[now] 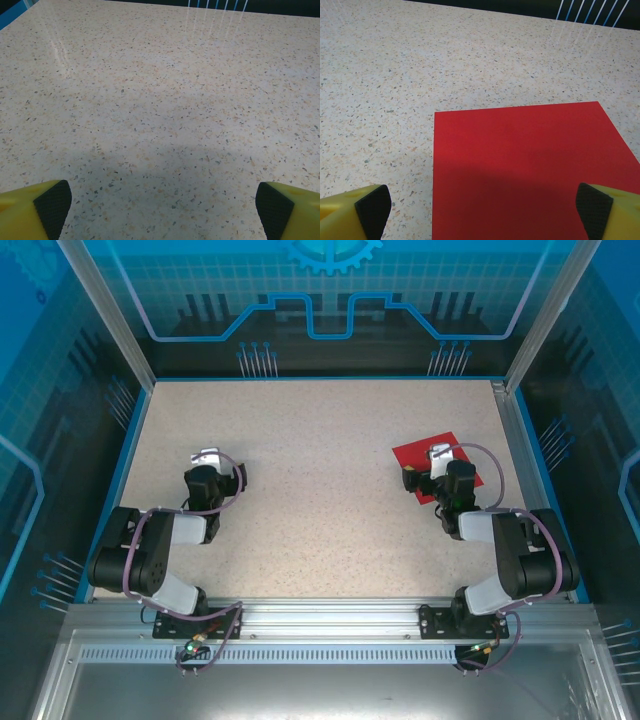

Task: Fold a paper plane with a square sheet of paper (pick it up from the middle)
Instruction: Move the square sheet of paper to the center of the table.

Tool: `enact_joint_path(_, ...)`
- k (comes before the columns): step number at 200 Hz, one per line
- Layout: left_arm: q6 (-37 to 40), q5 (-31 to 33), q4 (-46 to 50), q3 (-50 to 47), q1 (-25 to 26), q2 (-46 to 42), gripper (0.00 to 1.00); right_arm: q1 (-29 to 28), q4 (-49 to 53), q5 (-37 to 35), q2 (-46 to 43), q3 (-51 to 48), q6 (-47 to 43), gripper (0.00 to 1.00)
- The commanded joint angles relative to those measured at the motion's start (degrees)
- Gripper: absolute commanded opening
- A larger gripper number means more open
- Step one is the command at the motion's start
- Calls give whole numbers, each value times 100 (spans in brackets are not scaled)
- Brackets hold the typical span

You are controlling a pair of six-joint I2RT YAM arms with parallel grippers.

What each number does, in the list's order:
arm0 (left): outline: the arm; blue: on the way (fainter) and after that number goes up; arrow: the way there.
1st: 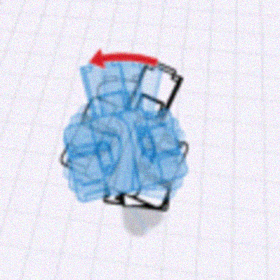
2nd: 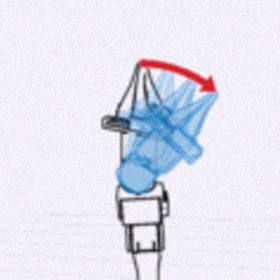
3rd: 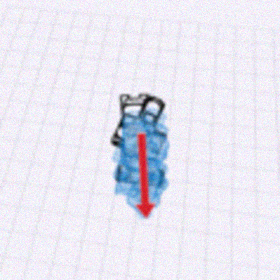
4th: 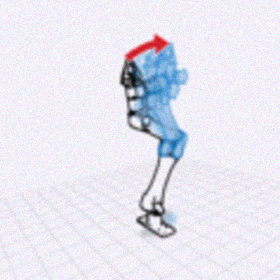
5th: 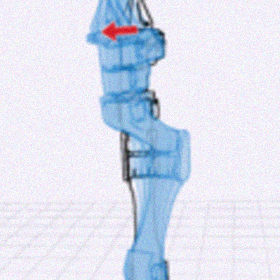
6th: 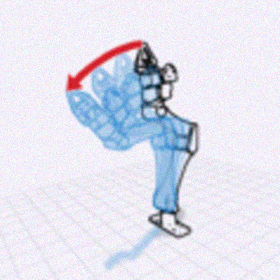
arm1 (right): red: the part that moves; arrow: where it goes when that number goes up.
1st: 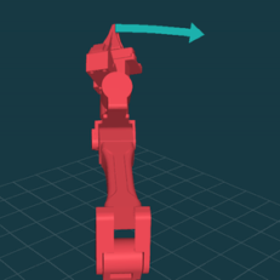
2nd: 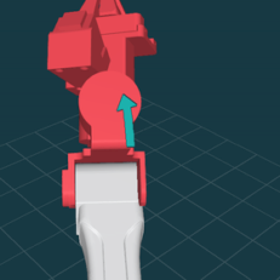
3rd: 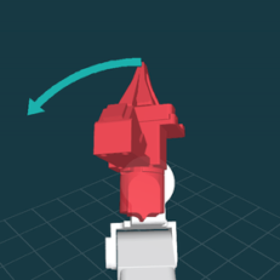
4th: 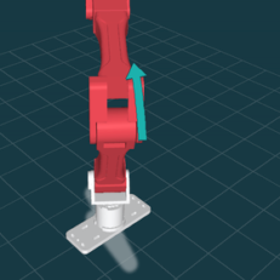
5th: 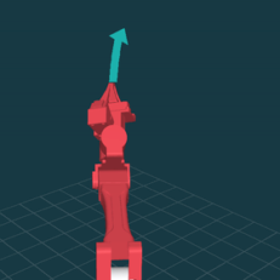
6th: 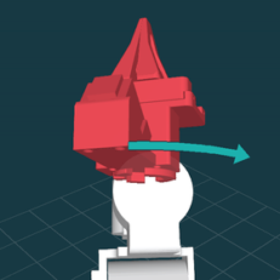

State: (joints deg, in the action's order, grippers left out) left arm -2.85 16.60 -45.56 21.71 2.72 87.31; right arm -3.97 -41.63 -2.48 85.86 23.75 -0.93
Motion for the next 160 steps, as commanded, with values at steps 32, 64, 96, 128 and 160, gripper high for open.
enact_joint_path(32,48,-122,-126,119,-35,-52,99,113,-101,107,23,111,30,99)
enact_joint_path(64,48,-122,-125,108,-35,-56,99,110,-118,137,27,102,8,99)
enact_joint_path(96,173,-433,-5,4,-30,-439,99,74,-201,414,-111,9,-153,99)
enact_joint_path(128,-171,-335,1239,54,-72,-1546,99,-63,448,36,-586,143,-137,99)
enact_joint_path(160,-849,-334,2717,303,-79,-2567,99,-25,4089,-102,-1081,1730,984,99)
